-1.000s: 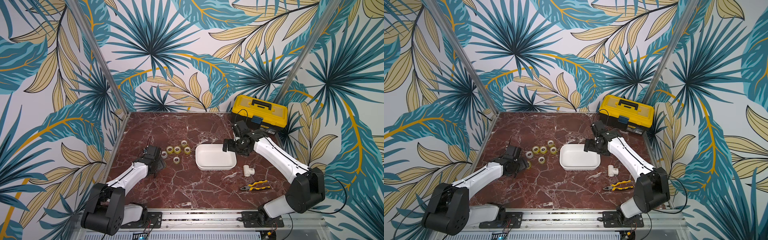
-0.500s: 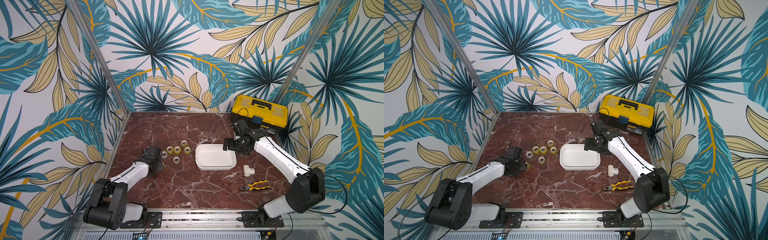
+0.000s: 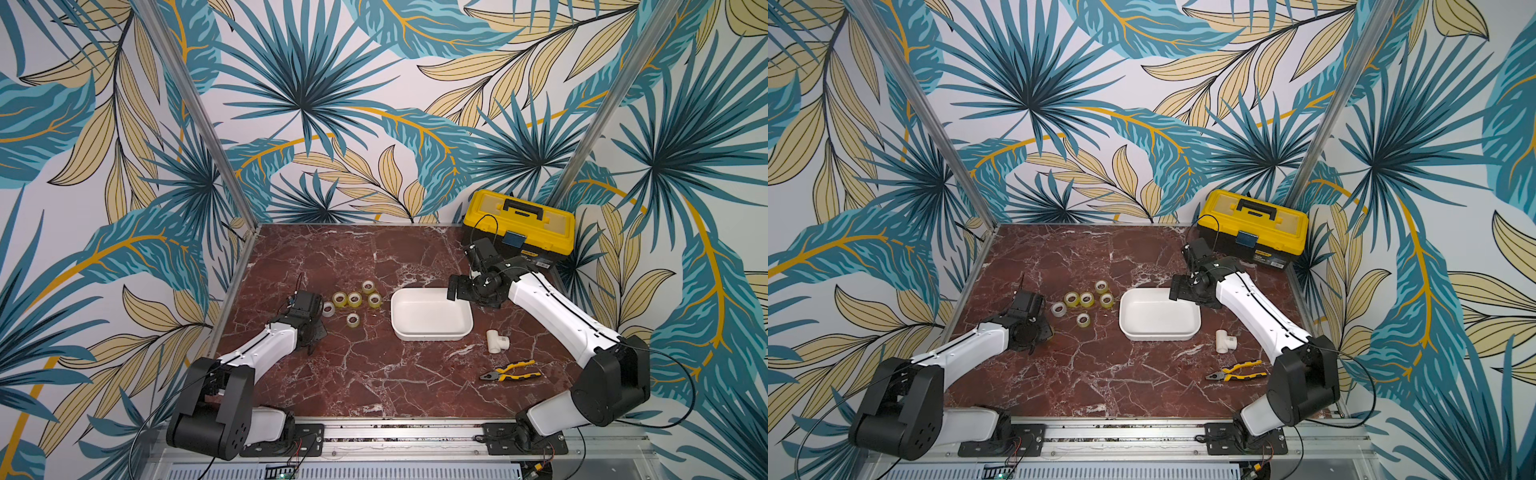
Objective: Put the transparent tape into the storage box
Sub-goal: Pick up the tape at the center of the board, then place the tape in the storage box.
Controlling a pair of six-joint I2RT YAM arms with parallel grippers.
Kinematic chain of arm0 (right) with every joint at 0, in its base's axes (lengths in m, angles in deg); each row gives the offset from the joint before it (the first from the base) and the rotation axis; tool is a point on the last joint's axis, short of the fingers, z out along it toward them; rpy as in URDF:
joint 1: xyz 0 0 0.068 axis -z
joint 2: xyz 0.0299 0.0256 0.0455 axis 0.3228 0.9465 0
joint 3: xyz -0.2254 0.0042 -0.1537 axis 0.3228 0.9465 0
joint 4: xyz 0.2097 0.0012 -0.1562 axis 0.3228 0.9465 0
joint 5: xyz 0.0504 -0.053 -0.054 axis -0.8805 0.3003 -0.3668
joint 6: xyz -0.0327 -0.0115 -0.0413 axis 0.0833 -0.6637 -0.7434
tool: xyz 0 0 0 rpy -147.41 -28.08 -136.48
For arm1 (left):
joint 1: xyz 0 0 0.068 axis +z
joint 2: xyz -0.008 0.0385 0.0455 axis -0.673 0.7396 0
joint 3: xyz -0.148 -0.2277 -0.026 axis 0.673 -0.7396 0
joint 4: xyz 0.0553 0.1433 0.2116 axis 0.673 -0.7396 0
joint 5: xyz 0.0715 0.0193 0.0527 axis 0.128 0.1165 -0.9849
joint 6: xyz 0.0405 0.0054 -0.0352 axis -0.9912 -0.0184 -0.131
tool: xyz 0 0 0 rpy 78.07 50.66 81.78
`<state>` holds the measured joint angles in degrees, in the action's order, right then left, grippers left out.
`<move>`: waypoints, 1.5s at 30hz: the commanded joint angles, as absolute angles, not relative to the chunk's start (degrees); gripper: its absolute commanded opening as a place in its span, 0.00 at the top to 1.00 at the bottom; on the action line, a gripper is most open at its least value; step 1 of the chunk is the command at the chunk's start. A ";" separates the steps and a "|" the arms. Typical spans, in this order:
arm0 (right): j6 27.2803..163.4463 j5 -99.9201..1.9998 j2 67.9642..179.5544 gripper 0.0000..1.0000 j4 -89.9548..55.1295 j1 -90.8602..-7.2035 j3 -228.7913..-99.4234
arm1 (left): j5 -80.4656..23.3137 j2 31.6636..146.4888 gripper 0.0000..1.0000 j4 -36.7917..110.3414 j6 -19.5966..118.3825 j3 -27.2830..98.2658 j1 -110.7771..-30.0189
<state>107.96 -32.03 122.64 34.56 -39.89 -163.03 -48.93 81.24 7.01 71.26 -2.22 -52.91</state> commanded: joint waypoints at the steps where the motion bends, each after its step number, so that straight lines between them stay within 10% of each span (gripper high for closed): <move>1: 108.39 -30.67 120.46 0.00 36.25 -40.05 -164.24 | -50.01 76.04 1.00 3.30 68.79 0.47 -52.62; 12: 107.59 -29.06 120.85 0.00 36.54 -40.10 -167.18 | -50.92 72.42 1.00 -5.54 57.34 19.78 -62.02; 26: 108.65 -28.02 115.53 0.00 37.15 -39.95 -167.31 | -44.09 102.48 1.00 -5.02 49.42 48.25 -85.56; 45: 109.61 -29.69 116.21 0.00 32.00 -39.99 -159.81 | -40.23 128.32 1.00 5.74 51.66 63.67 -90.11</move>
